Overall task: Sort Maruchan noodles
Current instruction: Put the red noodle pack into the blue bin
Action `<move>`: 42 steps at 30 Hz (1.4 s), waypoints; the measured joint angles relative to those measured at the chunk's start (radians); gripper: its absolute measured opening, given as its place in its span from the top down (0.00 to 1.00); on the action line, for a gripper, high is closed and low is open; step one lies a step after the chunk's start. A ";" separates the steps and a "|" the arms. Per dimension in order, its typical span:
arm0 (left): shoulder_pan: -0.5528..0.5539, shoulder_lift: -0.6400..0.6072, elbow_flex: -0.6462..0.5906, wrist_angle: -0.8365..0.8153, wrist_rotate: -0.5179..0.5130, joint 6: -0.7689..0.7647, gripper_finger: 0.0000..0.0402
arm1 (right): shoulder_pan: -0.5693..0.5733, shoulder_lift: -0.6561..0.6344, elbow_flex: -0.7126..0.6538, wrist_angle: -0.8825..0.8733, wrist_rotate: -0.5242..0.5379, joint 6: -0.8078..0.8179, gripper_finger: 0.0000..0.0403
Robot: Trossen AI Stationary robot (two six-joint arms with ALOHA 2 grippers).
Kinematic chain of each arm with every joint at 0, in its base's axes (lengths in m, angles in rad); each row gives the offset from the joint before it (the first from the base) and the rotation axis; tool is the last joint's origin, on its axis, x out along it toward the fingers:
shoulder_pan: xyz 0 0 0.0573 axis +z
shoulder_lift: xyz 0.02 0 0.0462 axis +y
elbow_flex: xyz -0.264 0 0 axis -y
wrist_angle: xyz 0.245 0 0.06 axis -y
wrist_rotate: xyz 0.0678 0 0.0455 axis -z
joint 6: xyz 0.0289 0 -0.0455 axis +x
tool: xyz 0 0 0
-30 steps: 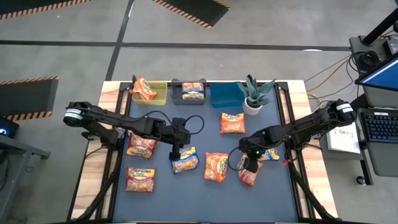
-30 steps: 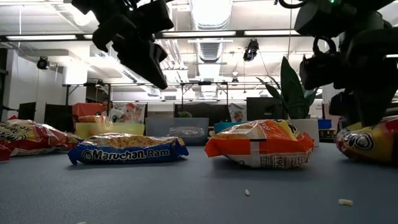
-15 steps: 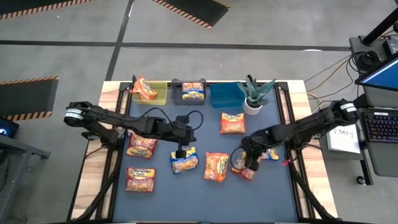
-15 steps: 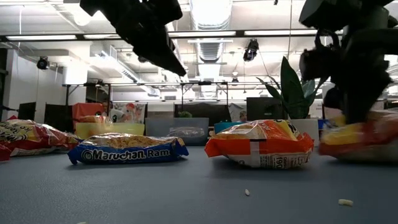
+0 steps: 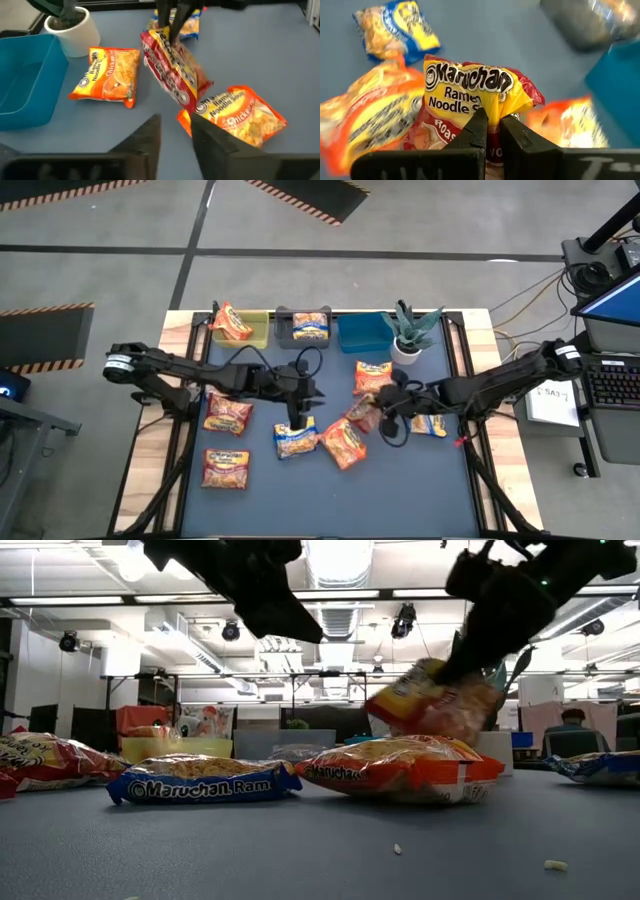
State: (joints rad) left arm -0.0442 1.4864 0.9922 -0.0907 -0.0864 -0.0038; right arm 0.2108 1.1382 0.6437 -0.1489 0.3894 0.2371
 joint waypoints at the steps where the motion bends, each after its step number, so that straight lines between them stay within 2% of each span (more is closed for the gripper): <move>1: 0.005 0.000 0.000 0.010 0.000 -0.007 0.72 | 0.000 0.015 0.000 0.037 0.015 -0.032 0.97; 8: 0.021 0.000 -0.077 0.191 -0.001 -0.033 0.46 | 0.000 0.142 0.000 0.249 0.159 -0.213 0.97; 12: 0.027 0.000 -0.166 0.337 0.001 -0.076 0.37 | 0.000 0.216 0.000 0.360 0.218 -0.292 0.97; 15: 0.034 0.000 -0.235 0.453 0.000 -0.113 0.32 | 0.000 0.263 0.001 0.441 0.225 -0.345 0.97; 24: 0.053 -0.001 -0.383 0.726 -0.001 -0.171 0.30 | 0.000 0.366 0.094 0.484 0.247 -0.460 0.97; 30: 0.053 -0.001 -0.415 0.746 -0.002 -0.185 0.31 | 0.000 0.423 0.183 0.484 0.250 -0.511 0.97; 34: 0.053 -0.002 -0.441 0.742 -0.039 -0.190 0.31 | 0.000 0.447 0.236 0.480 0.251 -0.536 0.97; 42: 0.052 0.000 -0.451 0.739 -0.017 -0.179 0.31 | 0.000 0.469 0.302 0.469 0.266 -0.586 0.97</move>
State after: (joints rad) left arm 0.0081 1.4860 0.5407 0.6479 -0.1039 -0.1830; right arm 0.2108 1.6075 0.9457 0.3203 0.6559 -0.3491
